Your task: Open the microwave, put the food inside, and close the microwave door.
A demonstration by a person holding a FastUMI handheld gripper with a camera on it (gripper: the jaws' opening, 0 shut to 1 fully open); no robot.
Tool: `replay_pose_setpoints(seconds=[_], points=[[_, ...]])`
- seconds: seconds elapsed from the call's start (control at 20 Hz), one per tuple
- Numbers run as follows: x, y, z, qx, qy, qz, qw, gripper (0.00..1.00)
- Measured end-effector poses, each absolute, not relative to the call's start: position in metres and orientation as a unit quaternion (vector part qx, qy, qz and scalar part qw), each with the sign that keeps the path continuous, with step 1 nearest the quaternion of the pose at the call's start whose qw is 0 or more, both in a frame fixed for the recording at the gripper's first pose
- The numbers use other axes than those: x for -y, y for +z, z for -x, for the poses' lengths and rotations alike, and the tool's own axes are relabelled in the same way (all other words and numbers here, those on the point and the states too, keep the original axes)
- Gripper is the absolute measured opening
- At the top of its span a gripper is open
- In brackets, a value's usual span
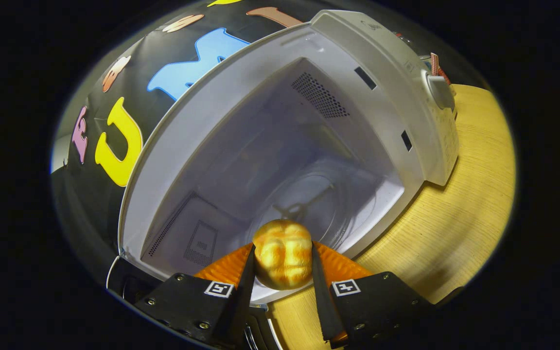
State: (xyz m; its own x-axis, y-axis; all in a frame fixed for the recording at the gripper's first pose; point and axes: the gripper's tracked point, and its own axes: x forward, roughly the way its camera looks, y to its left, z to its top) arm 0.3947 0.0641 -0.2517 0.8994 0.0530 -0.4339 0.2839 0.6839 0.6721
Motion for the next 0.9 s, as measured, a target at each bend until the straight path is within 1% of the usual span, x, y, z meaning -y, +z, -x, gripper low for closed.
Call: replay_pose_setpoints(seconds=[0.05, 0.1, 0.35, 0.5, 0.55, 0.6, 0.65, 0.7, 0.9], points=[[-0.066, -0.254, -0.395, -0.218, -0.066, -0.394, 0.89, 0.59], [-0.067, -0.257, -0.397, -0.22, -0.067, -0.397, 0.888, 0.61], [-0.068, -0.26, -0.403, -0.219, -0.072, -0.414, 0.881, 0.6], [-0.065, -0.26, -0.406, -0.219, -0.082, -0.422, 0.876, 0.63], [-0.067, -0.255, -0.407, -0.213, -0.079, -0.426, 0.876, 0.67], [-0.065, -0.255, -0.407, -0.212, -0.081, -0.425, 0.876, 0.77], [-0.066, -0.249, -0.409, -0.203, -0.076, -0.428, 0.878, 0.81], [-0.063, -0.249, -0.407, -0.206, -0.082, -0.422, 0.879, 0.97], [-0.06, -0.242, -0.392, -0.213, -0.072, -0.398, 0.889, 0.98]])
